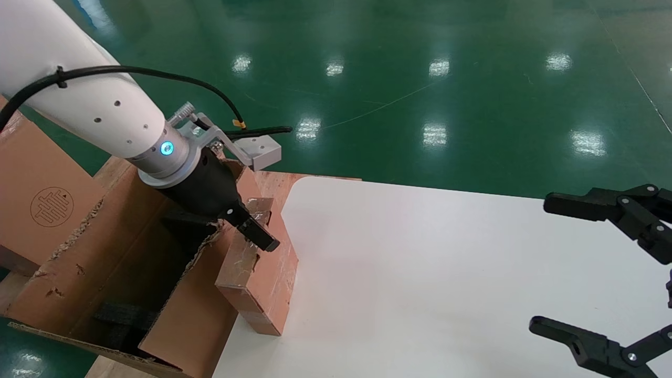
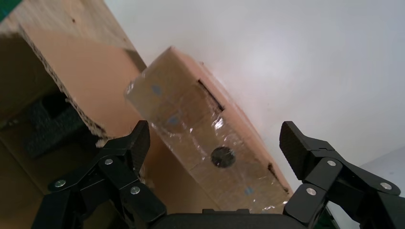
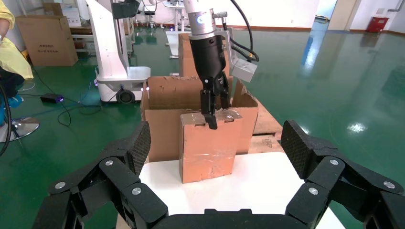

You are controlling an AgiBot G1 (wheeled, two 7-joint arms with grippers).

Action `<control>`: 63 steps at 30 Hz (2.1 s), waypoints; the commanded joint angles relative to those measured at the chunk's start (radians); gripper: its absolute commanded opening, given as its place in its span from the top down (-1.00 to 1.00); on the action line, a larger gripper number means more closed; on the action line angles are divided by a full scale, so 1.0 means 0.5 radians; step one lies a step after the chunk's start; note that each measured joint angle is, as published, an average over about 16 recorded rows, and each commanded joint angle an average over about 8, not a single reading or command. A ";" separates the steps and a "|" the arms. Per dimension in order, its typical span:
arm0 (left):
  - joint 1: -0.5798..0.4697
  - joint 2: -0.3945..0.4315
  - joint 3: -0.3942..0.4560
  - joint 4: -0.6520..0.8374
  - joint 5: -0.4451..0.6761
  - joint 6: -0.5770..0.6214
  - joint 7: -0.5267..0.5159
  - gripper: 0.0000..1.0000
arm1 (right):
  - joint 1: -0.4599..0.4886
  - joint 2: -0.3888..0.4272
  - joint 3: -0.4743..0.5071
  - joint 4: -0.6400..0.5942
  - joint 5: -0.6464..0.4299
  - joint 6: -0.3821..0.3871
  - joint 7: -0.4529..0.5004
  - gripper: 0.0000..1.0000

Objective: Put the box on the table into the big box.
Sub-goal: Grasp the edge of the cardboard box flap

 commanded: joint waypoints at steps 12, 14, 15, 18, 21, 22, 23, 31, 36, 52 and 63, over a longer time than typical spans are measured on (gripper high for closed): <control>-0.096 0.052 0.181 -0.042 -0.118 0.006 -0.210 -1.00 | 0.000 0.001 -0.002 0.000 0.001 0.001 -0.001 -1.00; -0.109 0.056 0.217 -0.041 -0.140 0.001 -0.226 -1.00 | 0.000 0.001 -0.002 0.000 0.001 0.001 -0.001 -1.00; -0.116 0.058 0.234 -0.040 -0.147 -0.002 -0.232 -1.00 | 0.000 0.001 -0.002 0.000 0.002 0.001 -0.001 -1.00; -0.142 0.061 0.280 -0.043 -0.150 -0.013 -0.256 -1.00 | 0.001 0.001 -0.003 0.000 0.002 0.001 -0.001 -1.00; -0.178 0.062 0.314 -0.052 -0.127 -0.026 -0.286 -1.00 | 0.001 0.001 -0.003 0.000 0.002 0.001 -0.002 -1.00; -0.192 0.062 0.325 -0.056 -0.116 -0.030 -0.299 -1.00 | 0.001 0.001 -0.003 0.000 0.002 0.001 -0.002 -1.00; -0.205 0.062 0.335 -0.059 -0.106 -0.033 -0.312 -1.00 | 0.001 0.001 -0.003 0.000 0.002 0.001 -0.002 -1.00; -0.264 0.063 0.396 -0.069 -0.122 -0.049 -0.380 -1.00 | 0.001 0.002 -0.004 0.000 0.003 0.002 -0.002 -1.00; -0.285 0.065 0.432 -0.067 -0.149 -0.050 -0.397 -1.00 | 0.001 0.002 -0.005 0.000 0.004 0.002 -0.003 -1.00; -0.340 0.090 0.550 -0.054 -0.241 -0.043 -0.460 -1.00 | 0.002 0.003 -0.007 0.000 0.005 0.003 -0.004 -1.00; -0.362 0.083 0.632 -0.058 -0.303 -0.053 -0.483 -1.00 | 0.002 0.004 -0.009 0.000 0.006 0.004 -0.004 -1.00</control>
